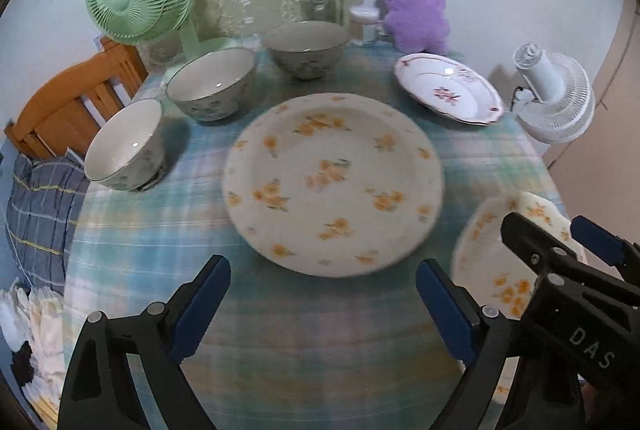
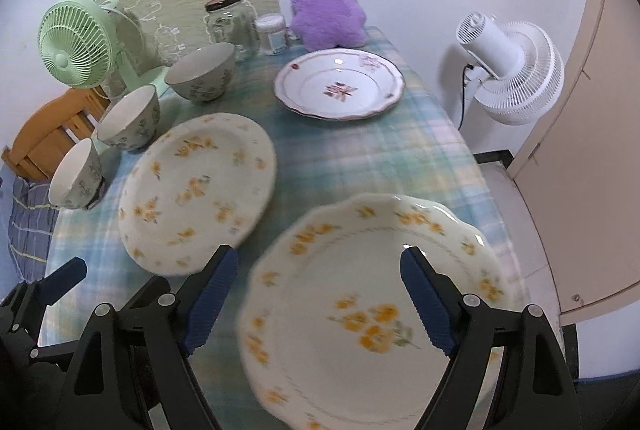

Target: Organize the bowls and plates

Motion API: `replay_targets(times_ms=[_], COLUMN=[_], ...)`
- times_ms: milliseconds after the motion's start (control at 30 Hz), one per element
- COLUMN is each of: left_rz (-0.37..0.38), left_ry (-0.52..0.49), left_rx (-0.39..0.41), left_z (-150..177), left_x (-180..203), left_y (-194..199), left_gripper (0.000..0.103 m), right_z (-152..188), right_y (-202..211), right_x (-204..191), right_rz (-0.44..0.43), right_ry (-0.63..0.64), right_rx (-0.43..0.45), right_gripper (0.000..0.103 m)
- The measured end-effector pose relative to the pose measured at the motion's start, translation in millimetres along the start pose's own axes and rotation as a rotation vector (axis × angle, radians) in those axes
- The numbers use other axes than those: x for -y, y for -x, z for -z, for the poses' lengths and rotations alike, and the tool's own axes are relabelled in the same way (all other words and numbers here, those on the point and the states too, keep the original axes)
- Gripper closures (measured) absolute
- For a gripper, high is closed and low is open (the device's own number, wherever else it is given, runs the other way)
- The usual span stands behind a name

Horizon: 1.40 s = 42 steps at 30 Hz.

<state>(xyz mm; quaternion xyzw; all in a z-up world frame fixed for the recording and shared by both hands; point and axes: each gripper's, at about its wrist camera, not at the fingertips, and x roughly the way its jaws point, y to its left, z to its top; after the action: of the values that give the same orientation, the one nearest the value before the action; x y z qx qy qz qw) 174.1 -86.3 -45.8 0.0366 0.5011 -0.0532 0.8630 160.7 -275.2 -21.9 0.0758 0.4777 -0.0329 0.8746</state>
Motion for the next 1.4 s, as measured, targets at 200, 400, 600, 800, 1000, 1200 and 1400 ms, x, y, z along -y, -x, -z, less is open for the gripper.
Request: replay_targets(times_ms=[200, 400, 600, 800, 1000, 1200, 1400], left_rz=[0.01, 0.005, -0.03, -0.031, -0.039, -0.017, -0.029], left_ry=[0.01, 0.005, 0.014, 0.025, 0.028, 0.024, 0.011], left_rx=[0.042, 0.083, 0.08, 0.019, -0.043, -0.1, -0.113], left_z=[-26.5, -54.9, -82.3, -93.3, -93.4, -92.0, -91.2], left_x=[-34.2, -55.9, -68.4, -70.1, -65.8, -61.8, -56.3], left_y=[6.4, -6.9, -36.4, -73.1, -103.5, -121.5, -128.4], left_gripper=[0.01, 0.01, 0.017, 0.025, 0.031, 0.041, 0.04], right_z=[-19.6, -44.0, -70.5, -84.9, -85.0, -83.7, -83.8], right_y=[6.9, 2.4, -22.9, -69.5, -111.8, -137.7, -154.4], right_x=[-38.1, -66.2, -81.8, -85.4, -79.0, -74.4, -75.8], right_rz=[0.008, 0.019, 0.022, 0.002, 0.016, 0.017, 0.028], right_ry=[-0.021, -0.014, 0.019, 0.03, 0.042, 0.055, 0.065], right_rx=[0.03, 0.055, 0.067, 0.019, -0.051, -0.105, -0.154], right_gripper=[0.017, 0.017, 0.018, 0.018, 0.026, 0.026, 0.033])
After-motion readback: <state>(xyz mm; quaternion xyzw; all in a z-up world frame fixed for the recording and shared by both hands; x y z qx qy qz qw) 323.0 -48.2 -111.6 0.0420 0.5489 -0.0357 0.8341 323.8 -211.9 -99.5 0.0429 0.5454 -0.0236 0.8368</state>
